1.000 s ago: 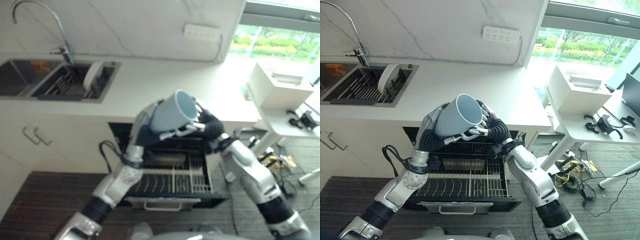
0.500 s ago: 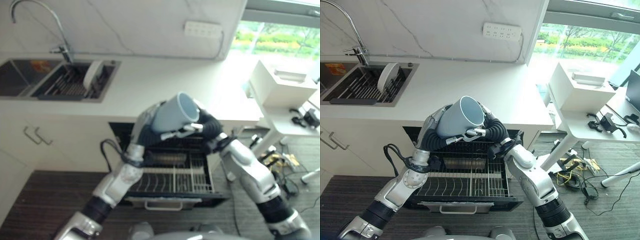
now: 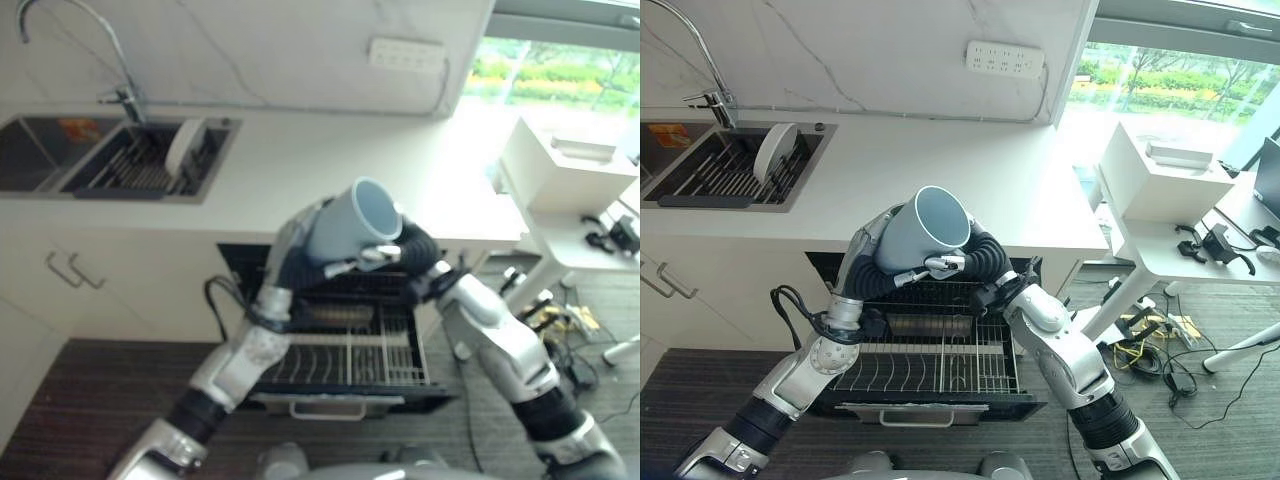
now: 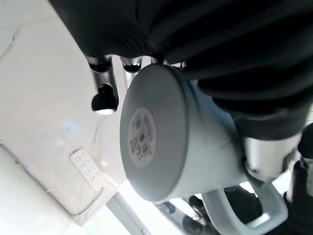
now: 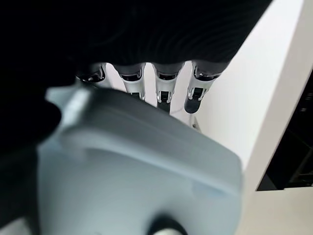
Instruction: Place the dishes in the dishwasher.
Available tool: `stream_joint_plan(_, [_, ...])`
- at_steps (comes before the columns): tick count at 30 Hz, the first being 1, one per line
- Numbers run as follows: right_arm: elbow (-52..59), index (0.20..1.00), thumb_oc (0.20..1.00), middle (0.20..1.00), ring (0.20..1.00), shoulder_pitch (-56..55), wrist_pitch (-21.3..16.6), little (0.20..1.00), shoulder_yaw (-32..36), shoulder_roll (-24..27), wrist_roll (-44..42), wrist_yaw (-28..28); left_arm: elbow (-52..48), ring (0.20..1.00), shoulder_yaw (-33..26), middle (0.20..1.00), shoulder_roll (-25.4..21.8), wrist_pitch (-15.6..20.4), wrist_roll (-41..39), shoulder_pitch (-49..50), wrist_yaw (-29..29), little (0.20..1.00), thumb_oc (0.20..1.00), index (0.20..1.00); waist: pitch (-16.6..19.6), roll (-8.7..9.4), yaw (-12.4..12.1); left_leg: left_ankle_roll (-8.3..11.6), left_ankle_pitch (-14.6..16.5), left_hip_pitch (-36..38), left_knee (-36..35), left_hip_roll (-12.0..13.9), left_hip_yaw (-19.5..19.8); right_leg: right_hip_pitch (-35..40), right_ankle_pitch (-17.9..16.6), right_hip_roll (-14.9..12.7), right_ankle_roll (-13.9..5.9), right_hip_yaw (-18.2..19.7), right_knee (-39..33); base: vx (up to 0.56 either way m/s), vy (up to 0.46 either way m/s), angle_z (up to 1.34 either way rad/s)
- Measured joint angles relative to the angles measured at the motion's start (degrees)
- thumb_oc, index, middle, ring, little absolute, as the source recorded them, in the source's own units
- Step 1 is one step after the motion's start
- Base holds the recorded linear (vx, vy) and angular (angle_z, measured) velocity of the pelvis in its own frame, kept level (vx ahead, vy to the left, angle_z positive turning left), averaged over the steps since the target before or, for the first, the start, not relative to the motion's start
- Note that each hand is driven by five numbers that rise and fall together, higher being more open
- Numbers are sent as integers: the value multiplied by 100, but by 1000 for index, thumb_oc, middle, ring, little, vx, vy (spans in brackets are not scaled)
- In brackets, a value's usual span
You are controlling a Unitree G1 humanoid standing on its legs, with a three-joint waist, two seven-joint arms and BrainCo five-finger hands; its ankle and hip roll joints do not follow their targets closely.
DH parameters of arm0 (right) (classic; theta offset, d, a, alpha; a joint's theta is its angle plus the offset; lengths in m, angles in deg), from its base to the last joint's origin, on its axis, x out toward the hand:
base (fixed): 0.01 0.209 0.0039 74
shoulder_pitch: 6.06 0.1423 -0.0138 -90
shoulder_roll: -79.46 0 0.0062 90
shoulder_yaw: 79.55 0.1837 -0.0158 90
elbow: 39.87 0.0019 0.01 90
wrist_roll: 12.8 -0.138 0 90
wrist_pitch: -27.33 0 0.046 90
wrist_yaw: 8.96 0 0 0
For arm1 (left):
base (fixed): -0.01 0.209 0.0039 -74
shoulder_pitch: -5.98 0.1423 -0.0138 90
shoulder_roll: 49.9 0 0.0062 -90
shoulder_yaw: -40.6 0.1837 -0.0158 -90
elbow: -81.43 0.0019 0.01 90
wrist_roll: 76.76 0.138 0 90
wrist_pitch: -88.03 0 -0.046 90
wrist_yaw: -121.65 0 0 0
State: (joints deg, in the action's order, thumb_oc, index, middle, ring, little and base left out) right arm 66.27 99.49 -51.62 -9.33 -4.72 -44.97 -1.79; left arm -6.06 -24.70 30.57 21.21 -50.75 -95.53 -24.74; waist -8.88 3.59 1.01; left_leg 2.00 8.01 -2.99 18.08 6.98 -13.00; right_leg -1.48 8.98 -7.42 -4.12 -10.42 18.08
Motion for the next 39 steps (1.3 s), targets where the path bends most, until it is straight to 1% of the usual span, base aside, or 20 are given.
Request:
stream_joint_plan(3, [-1, 1000, 1000, 1000, 1000, 0, 12, 1000, -4, -3, 0, 25, 91, 200, 12, 200, 29, 92, 2, 0, 48, 200, 200, 200, 7, 11, -1, 0, 0, 0, 3, 0, 2, 2, 0, 1, 0, -1, 0, 0, 0, 0])
stream_joint_plan(10, [-5, 1000, 1000, 1000, 1000, 0, 10, 1000, -12, -40, -45, 52, 107, 200, 19, 200, 28, 141, 15, 0, 96, 200, 200, 200, 12, 22, -3, -1, 0, 0, 7, 0, 2, 3, -1, 0, 0, -1, 1, 0, 0, 0])
stream_joint_plan(11, [-14, 787, 787, 787, 787, 0, 2, 787, -13, -82, -46, 48, 157, 200, 20, 200, 30, 179, 15, -5, 125, 200, 200, 200, 12, 22, 0, -1, 0, 0, 7, 0, 2, 3, -1, 0, 0, -2, 2, 0, 0, 0])
stream_joint_plan(12, [-16, 671, 671, 671, 671, 0, 2, 671, -14, -85, -46, 48, 169, 200, 20, 200, 30, 182, 15, -6, 126, 200, 200, 200, 13, 23, 0, -1, 0, 0, 7, 0, 2, 3, -1, 0, 0, -2, 2, 0, 0, 0])
stream_joint_plan(13, [-22, 598, 598, 598, 598, 0, -30, 598, -39, -103, -54, -31, 248, 200, 19, 200, 48, 172, 14, -11, 171, 200, 200, 200, 13, 24, 1, -1, 0, 0, 8, 1, 2, 2, -1, 0, 0, -1, 2, 0, 0, 0])
stream_joint_plan(14, [-23, 322, 322, 322, 322, 0, -31, 322, -44, -120, -52, -67, 258, 200, 18, 200, 47, 168, 14, -13, 201, 200, 200, 200, 13, 24, 1, -1, 0, 0, 8, 1, 2, 2, -1, 0, 0, -1, 2, 0, 0, 0])
stream_joint_plan(16, [-24, 200, 200, 200, 200, 0, -41, 200, -57, -132, -50, -207, 258, 200, 24, 200, 62, 169, 15, -34, 222, 200, 200, 200, 14, 23, 0, -1, 0, -1, 8, 0, 2, 1, -1, 0, 0, 0, 2, 0, 0, 0])
stream_joint_plan(24, [-44, 200, 200, 200, 200, 0, -264, 200, -175, -135, -50, -429, 258, 200, 45, 200, 95, 169, 12, -67, 270, 200, 200, 200, 18, 15, 8, -1, 0, 0, 8, 1, -2, -3, -1, -2, 0, 1, 3, 0, 0, 0])
stream_joint_plan(32, [-49, 200, 200, 200, 200, 0, -292, 200, -192, -114, -46, -456, 279, 200, 53, 200, 134, 180, -19, -66, 327, 200, 200, 200, 24, 2, 13, -1, 0, 0, 7, 2, -7, -8, -1, -2, 0, 5, 5, 0, 0, 0])
stream_joint_plan(33, [-52, 200, 200, 200, 200, 0, -292, 200, -192, -114, -45, -461, 300, 360, 48, 360, 152, 196, -24, -66, 325, 360, 360, 360, 25, -1, 14, 0, 0, 0, 7, 2, -7, -9, -1, -2, 0, 5, 5, 0, 0, 0])
stream_joint_plan(34, [-52, 200, 200, 200, 200, -1, -295, 200, -193, -117, -42, -461, 304, 1000, 52, 1000, 157, 203, -61, -66, 316, 1000, 1000, 1000, 29, -8, 15, 0, 0, 0, 7, 3, -7, -9, -1, -2, 0, 5, 6, 0, 0, 0])
stream_joint_plan(39, [-59, 200, 200, 200, 200, -1, -409, 200, -206, -112, -24, -533, 318, 1000, 35, 1000, 235, 453, -452, 16, 105, 1000, 1000, 1000, 32, -27, 9, -1, 0, -2, 7, 3, -6, -9, -1, -2, 1, 5, 6, 0, 0, 0])
